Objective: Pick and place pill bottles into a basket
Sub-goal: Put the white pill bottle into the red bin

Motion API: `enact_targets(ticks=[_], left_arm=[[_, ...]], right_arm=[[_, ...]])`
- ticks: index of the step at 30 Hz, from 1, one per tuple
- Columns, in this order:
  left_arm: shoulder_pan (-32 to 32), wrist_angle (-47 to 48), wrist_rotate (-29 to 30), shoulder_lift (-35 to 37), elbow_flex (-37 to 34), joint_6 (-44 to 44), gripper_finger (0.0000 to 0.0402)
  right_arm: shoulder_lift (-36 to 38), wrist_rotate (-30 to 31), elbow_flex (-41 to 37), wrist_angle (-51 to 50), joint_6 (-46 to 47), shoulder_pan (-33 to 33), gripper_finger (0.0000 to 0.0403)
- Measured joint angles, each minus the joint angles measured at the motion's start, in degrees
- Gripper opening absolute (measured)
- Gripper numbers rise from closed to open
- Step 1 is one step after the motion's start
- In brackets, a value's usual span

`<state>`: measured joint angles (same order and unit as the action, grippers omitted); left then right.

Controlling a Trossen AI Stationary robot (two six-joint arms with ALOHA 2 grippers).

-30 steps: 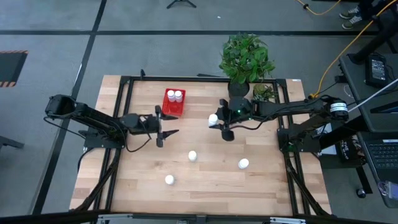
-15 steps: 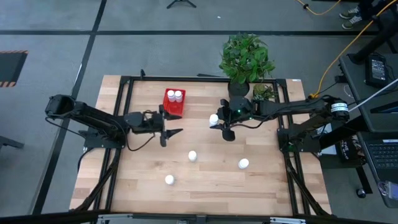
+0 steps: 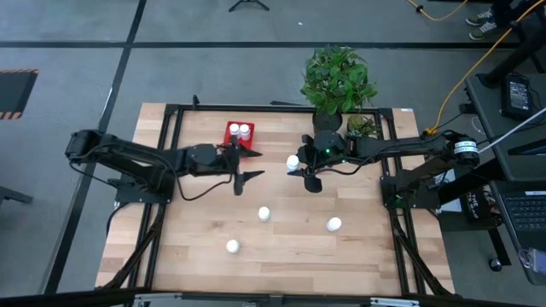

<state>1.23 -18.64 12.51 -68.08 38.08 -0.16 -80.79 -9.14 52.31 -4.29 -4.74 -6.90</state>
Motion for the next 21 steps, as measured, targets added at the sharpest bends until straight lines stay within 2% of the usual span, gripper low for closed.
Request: enact_targets(ticks=[8, 21], left_arm=[[-0.67, 15.26, -2.41, -7.31, 12.32, 0.79, 0.0263], [-5.22, 29.24, -8.29, -17.54, 29.0, 2.49, 0.0263]], right_arm=[[0.0, 0.01, 0.02, 0.52, -0.27, 0.02, 0.0172], [-0.02, 0.01, 0.02, 0.06, -1.64, 0.02, 0.0172]])
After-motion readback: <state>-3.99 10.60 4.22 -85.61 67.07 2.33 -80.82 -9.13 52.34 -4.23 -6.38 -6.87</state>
